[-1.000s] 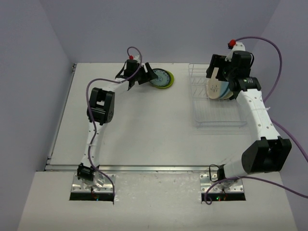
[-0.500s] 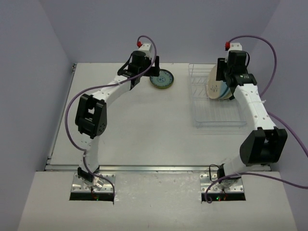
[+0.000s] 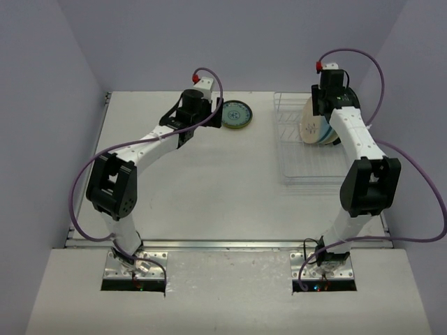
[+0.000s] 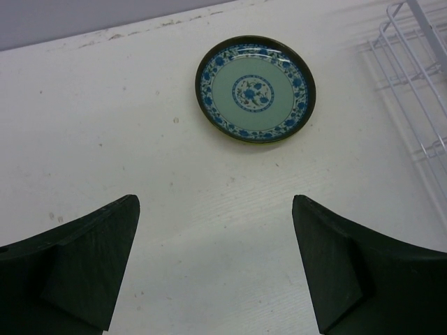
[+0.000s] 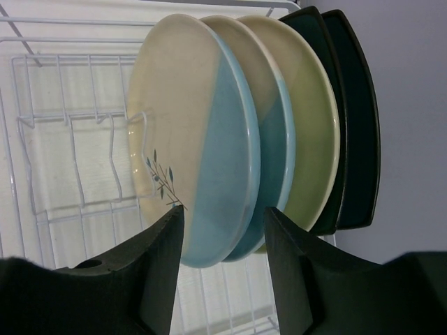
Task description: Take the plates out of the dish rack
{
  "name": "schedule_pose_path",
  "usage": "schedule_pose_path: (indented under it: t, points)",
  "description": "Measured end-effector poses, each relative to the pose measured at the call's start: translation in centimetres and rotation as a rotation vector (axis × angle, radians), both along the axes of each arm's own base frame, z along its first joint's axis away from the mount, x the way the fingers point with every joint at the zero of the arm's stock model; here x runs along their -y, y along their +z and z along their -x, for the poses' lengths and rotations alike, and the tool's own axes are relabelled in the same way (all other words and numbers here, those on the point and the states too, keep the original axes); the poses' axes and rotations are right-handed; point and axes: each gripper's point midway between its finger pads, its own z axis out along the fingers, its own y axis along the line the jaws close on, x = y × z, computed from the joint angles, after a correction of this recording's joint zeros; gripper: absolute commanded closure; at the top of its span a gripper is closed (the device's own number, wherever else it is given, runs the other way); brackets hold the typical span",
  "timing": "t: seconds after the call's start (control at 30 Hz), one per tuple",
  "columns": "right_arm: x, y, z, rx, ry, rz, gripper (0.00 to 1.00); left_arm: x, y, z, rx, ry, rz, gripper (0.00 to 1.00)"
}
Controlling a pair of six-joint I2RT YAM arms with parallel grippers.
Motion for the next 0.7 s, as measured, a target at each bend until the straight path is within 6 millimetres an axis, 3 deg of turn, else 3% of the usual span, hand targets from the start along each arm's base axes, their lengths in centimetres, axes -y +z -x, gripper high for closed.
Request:
schedule_pose_path:
  t: [0.2,0.4,0.57,0.63,0.7]
  points:
    - [0.3,-1.6,-0.8,-0.033,-0.003,-0.001,0.47,-0.2,-0.5,0.2,-0.001,0.006,-0.006,0.11]
    - [2.1,-3.4,-1.4,-0.064,-0.035,-0.017,0.46,-0.4,0.2,0.4,0.014,0.01,0.0,0.11]
    - [2.1,-4.9,-1.8,-0.089,-0.032,-0.03,0.47,-0.5,0.5,0.4,0.023,0.014,0.001,0.11]
    - [2.0,-4.9,-1.9,-0.083,-0.038,-0.042,0.51,-0.5,0.4,0.4,0.022,0.014,0.001,0.12]
    - [2.0,-4.8,-2.0,-0.078,-0.043,-0.053,0.66,-0.5,0.4,0.4,0.022,0.014,0.002,0.12]
